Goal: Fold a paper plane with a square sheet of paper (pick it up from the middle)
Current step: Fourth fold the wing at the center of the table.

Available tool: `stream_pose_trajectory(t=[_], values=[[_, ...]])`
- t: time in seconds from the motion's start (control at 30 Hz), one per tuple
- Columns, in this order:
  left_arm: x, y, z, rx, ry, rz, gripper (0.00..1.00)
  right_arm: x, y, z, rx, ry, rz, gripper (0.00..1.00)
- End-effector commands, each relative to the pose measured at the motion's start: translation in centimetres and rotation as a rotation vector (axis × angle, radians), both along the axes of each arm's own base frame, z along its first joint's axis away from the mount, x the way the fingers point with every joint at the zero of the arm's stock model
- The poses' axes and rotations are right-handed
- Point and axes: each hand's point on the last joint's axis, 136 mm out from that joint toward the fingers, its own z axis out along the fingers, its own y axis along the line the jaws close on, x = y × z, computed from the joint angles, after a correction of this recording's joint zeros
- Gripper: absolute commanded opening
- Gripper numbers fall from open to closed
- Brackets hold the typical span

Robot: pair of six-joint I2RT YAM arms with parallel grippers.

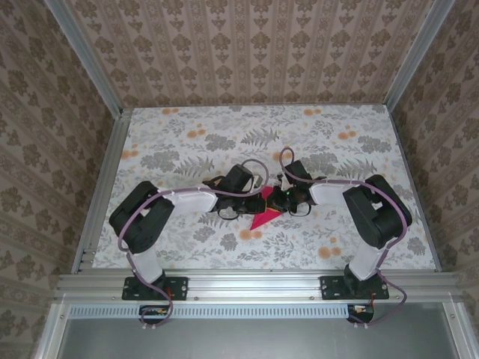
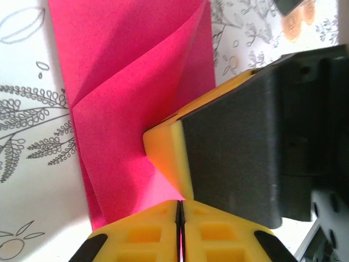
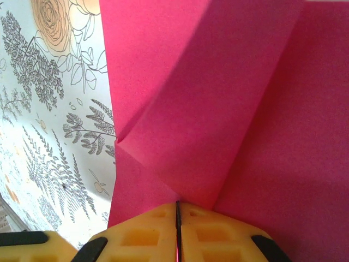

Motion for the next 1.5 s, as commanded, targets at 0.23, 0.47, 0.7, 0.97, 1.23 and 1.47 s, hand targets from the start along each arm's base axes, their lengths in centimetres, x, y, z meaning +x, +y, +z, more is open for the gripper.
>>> stream_pose_trajectory(t=[0.23,0.47,0.7,0.97,1.23,1.47], values=[[-0.8,1.4,-2.7,0.115,0.057,-0.001,0.07,0.2,-0.5,0.4,-0.035,-0.003,-0.006,0.1],[-1.3,2.3,-4.0,0.158,0.087,0.007,0.04,0.9,-0.5,0.9,-0.04,-0.023,-0.006,0.11],[-1.8,3.1,-4.7,0.188,0.101,0.015,0.03,2.0,-1.3,0.8,-0.06,-0.038,-0.021,0.12],[-1.9,3.4,-4.9,0.199,0.104,0.018,0.03,4.0,-2.5,0.9,-0.084,-0.06,-0.039,0.12],[-1.7,3.3,-4.8,0.2,0.101,0.024,0.03,3.4,-1.5,4.3,-0.006,-0.124,-0.006,0.12],[-1.7,3.2,-4.9,0.2,0.101,0.028,0.02,0.3,-0.4,3.1,0.005,-0.083,0.03,0.11]])
